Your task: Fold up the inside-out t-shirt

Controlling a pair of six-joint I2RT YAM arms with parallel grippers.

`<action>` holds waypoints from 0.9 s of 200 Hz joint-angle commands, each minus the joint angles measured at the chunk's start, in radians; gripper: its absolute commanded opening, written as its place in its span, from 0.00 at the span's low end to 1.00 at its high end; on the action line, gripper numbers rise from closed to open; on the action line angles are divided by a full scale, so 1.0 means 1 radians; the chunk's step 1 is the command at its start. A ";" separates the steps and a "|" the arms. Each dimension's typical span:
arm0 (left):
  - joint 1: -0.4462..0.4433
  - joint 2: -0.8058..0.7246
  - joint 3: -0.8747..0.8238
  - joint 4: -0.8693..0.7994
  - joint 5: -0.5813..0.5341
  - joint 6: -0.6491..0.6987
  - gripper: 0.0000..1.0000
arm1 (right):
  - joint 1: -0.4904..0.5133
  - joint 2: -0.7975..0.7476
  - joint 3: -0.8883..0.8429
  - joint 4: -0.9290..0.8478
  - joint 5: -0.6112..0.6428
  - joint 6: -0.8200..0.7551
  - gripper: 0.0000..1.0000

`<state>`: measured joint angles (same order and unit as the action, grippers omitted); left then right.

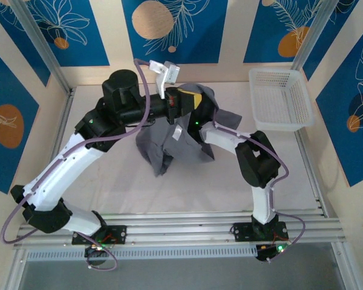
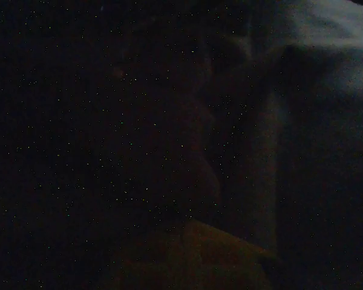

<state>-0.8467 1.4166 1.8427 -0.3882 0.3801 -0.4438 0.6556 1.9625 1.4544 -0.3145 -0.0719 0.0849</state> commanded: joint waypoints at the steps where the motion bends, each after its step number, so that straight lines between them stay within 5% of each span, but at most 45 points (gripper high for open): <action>1: -0.020 -0.009 0.086 0.016 0.096 0.034 0.00 | -0.033 -0.070 0.079 0.048 -0.057 0.202 0.00; 48: -0.094 0.069 0.280 -0.106 0.165 0.065 0.00 | -0.031 0.220 0.320 -0.190 0.137 0.151 0.00; 64: -0.131 0.064 0.308 -0.130 0.189 0.094 0.00 | -0.036 0.275 0.402 -0.286 0.193 0.095 0.10; 84: -0.165 0.048 0.319 -0.161 0.154 0.153 0.00 | -0.053 0.306 0.473 -0.377 0.213 0.077 0.44; 94: -0.169 0.044 0.319 -0.183 0.116 0.180 0.00 | -0.063 0.315 0.505 -0.427 0.195 0.084 0.64; 98: -0.169 0.042 0.319 -0.192 0.100 0.192 0.00 | -0.067 0.317 0.514 -0.448 0.183 0.090 0.81; 110: -0.169 0.042 0.317 -0.220 0.054 0.221 0.00 | -0.076 0.321 0.529 -0.501 0.141 0.096 1.00; 180: -0.173 0.069 0.320 -0.245 0.007 0.246 0.00 | -0.026 0.501 0.573 -0.645 0.227 0.039 1.00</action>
<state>-1.0042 1.4956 2.1197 -0.6601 0.3832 -0.2253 0.6018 2.3631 1.9987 -0.8639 0.1158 0.1623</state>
